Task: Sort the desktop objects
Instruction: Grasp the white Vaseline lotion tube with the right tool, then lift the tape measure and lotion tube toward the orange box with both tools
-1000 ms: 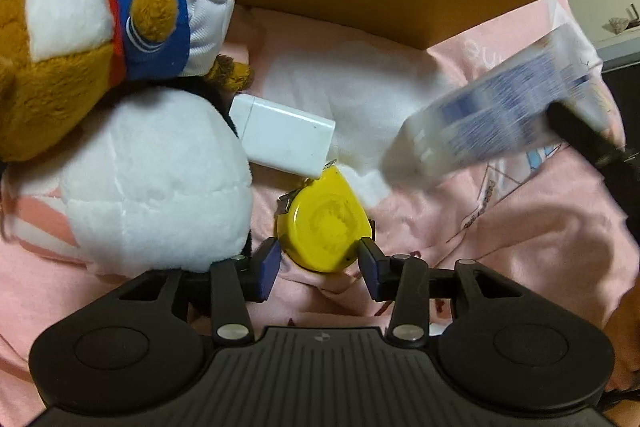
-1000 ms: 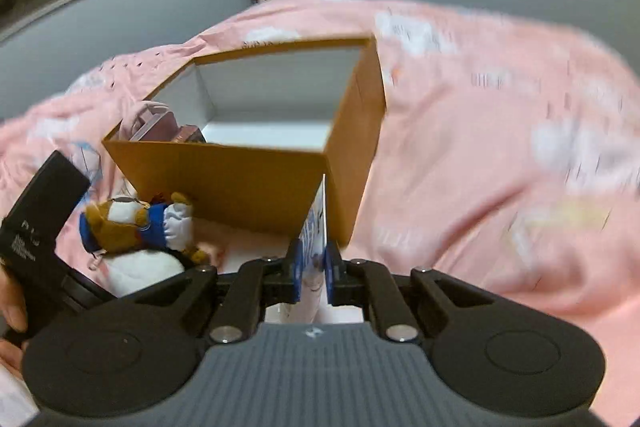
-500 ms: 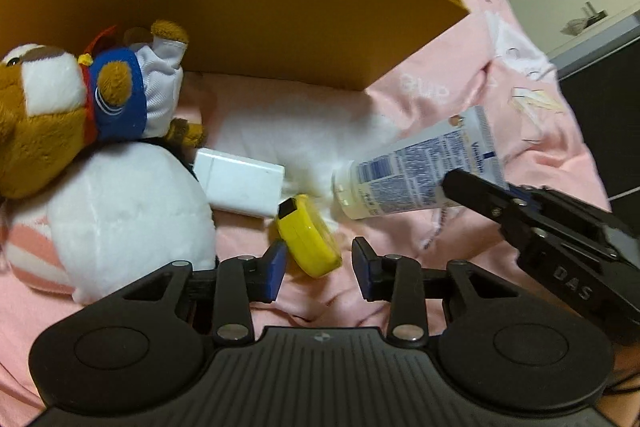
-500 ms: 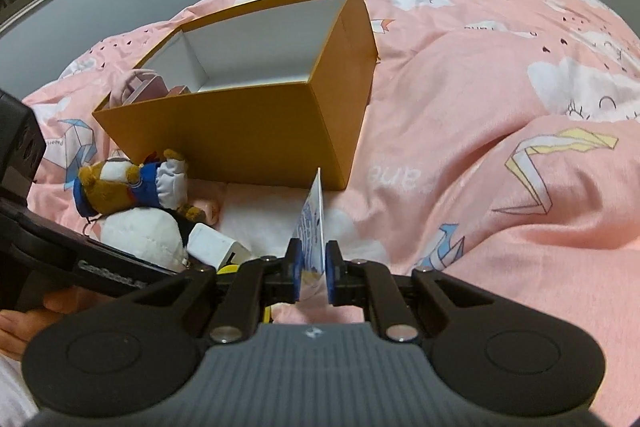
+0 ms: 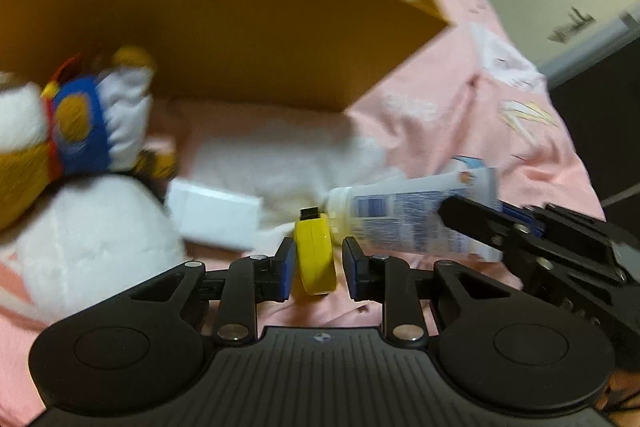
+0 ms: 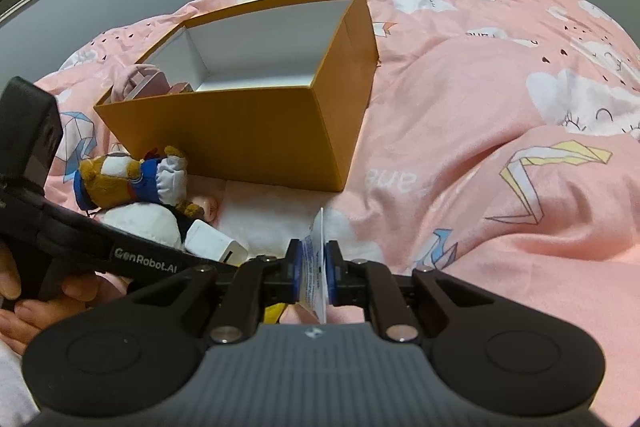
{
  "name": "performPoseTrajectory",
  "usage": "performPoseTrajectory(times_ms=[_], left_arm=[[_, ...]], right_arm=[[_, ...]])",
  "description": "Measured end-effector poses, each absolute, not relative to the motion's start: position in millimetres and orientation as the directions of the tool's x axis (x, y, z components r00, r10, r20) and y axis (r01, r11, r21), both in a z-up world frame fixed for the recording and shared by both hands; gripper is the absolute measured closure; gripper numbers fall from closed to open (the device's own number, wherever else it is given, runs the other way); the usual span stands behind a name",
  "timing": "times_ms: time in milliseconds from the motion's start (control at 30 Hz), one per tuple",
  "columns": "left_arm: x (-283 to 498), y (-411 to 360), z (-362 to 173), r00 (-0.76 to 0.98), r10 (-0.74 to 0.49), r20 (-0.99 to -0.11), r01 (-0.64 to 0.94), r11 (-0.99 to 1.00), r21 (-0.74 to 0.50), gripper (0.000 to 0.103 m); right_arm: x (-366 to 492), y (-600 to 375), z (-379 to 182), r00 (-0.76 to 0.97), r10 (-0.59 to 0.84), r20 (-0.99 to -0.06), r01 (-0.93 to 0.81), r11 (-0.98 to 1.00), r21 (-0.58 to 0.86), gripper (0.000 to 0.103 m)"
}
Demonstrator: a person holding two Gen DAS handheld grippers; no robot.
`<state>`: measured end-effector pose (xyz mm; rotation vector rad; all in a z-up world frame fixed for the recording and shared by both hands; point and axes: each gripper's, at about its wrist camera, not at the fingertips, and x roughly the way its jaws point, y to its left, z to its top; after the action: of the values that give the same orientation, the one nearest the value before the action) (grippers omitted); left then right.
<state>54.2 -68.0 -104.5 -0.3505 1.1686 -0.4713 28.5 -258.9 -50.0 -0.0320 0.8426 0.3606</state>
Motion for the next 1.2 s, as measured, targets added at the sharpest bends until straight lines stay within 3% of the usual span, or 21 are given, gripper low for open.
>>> performPoseTrajectory(times_ms=[467,833,1067,1200], left_arm=[[49.4,-82.8,-101.8,0.334,-0.473,-0.815,0.232,0.880,-0.415,0.078],[45.1,-26.1,-25.4,0.476,-0.530,-0.702,0.213,0.844,-0.493,0.079],[59.7,12.1,28.4,0.619,-0.482,-0.620,0.209,0.862,-0.461,0.079],[83.0,16.4,39.5,0.658,-0.440,-0.611,0.195,0.883,-0.426,0.079]], right_arm=[[21.7,-259.9,-39.4,0.648,0.262,-0.715,-0.271,0.957,0.105,0.094],[35.0,-263.1,23.3,0.682,0.380,-0.625,-0.243,0.924,0.296,0.095],[53.1,-240.8,76.6,0.742,0.441,-0.504,-0.317,0.894,0.316,0.095],[77.9,-222.1,83.9,0.752,0.429,-0.500,-0.312,0.900,0.304,0.095]])
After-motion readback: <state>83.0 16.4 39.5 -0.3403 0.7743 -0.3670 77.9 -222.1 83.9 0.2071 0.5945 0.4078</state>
